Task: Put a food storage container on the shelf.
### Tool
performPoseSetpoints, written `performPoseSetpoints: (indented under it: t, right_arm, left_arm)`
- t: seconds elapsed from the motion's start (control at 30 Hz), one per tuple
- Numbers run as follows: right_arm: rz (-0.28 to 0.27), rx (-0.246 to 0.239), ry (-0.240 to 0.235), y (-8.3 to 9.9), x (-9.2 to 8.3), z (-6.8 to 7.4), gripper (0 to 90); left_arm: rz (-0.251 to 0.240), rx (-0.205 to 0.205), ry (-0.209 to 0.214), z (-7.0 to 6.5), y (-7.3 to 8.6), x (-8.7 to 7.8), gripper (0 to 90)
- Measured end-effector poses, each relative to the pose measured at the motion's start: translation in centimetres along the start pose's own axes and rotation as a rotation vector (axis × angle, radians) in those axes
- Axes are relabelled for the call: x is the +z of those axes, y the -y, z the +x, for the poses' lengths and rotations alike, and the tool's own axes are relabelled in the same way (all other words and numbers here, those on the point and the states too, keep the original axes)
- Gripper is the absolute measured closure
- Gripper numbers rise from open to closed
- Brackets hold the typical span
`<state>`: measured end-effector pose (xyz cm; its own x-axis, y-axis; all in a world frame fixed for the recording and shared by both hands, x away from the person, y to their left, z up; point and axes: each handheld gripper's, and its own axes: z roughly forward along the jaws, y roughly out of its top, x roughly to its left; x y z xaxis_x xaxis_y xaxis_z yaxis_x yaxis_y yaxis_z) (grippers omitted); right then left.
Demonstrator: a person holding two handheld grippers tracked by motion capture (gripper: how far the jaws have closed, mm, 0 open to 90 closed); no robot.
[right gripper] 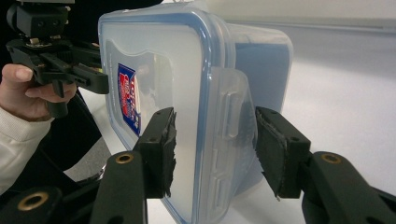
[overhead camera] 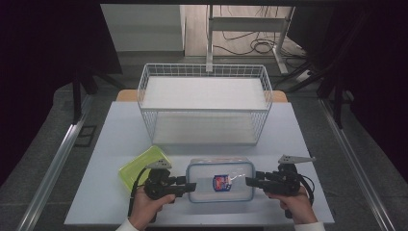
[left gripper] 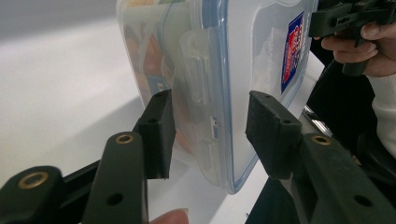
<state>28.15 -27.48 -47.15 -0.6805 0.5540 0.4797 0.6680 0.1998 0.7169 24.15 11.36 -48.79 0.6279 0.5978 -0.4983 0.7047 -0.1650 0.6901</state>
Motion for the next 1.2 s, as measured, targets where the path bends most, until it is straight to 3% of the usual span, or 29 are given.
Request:
performPoseSetpoints:
  t: [0.33,0.7,0.9,1.2]
  right_arm:
    - [-0.036,-0.045,0.011,-1.0,-0.4,1.4,49.9]
    - [-0.077,-0.079,0.0,-2.6,-1.1,2.7,50.0]
    - [-0.113,-0.114,-0.002,-4.9,-1.7,3.7,50.3]
    - [-0.129,-0.13,-0.002,-7.5,-1.9,4.1,50.6]
  left_arm:
    - [-0.005,0.028,-0.006,-0.4,-1.0,-1.4,52.5]
    - [-0.017,0.076,-0.032,-1.7,-3.4,-3.6,52.5]
    - [-0.055,0.088,-0.028,-1.9,-5.3,-5.0,52.6]
    - [-0.072,0.108,-0.032,-1.7,-7.6,-6.1,52.7]
